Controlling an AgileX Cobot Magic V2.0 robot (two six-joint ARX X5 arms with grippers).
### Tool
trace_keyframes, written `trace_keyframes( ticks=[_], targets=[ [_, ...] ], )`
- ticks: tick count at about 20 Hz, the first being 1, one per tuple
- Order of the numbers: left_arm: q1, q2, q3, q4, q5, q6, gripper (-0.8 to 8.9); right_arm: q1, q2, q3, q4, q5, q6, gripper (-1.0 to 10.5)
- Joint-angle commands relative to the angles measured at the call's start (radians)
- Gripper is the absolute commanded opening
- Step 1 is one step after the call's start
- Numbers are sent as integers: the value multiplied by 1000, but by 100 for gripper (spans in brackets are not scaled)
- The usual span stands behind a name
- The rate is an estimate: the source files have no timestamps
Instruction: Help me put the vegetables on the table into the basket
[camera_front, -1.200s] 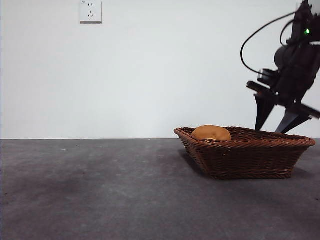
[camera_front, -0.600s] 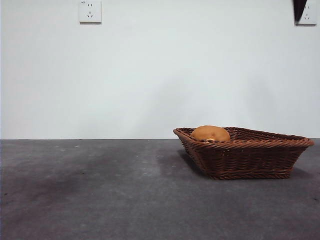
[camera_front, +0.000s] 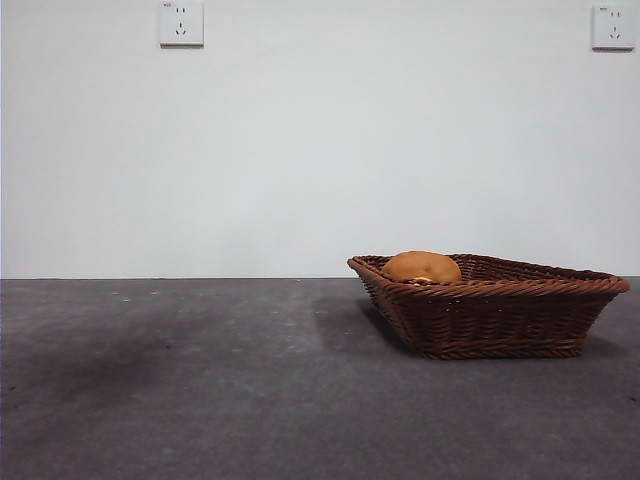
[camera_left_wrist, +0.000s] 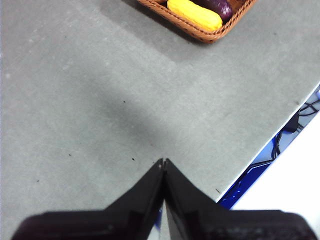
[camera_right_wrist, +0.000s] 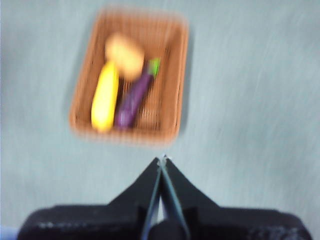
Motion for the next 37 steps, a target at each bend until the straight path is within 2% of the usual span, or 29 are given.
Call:
trace_keyframes(
  ticks=[1, 3, 7, 10, 12, 15, 18, 22, 25, 27, 32, 35, 37],
  targets=[
    [1, 16, -4, 8, 1, -18, -4, 10, -116, -141, -24, 13, 27, -16],
    [1, 38, -4, 8, 0, -18, -4, 9, -183, -200, -24, 39, 24, -16],
    [1, 102, -4, 9, 1, -18, -4, 9, -206, -209, -24, 175, 26, -16],
    [22, 122, -7, 42, -13, -18, -4, 9, -200, -205, -24, 192, 26, -16],
    [84, 119, -7, 87, 28, -18, -4, 9, -192, -205, -23, 192, 26, -16],
    [269, 111, -13, 173, 206, -18, -4, 9, -183, -205, -23, 192, 26, -16],
    [521, 57, -13, 258, 352, -18, -4, 9, -178, -205, -23, 192, 26, -16],
    [801, -21, -13, 374, 360, -17, -4, 9, -170, -205, -23, 192, 26, -16],
    [914, -64, -35, 448, 359, -3, -4, 9, -170, -205, -23, 192, 26, -16],
    [943, -124, -136, 649, 360, 43, -4, 9, -170, -205, -23, 192, 26, -16],
    [953, -368, -636, 1215, 369, 35, -4, 9, -170, -205, -23, 192, 26, -16],
    [953, -532, -965, 1421, 368, 23, -4, 9, -164, -205, -23, 192, 26, -16],
    [953, -625, -1098, 1453, 368, 19, -4, 9, -164, -205, -23, 192, 26, -16]
  ],
)
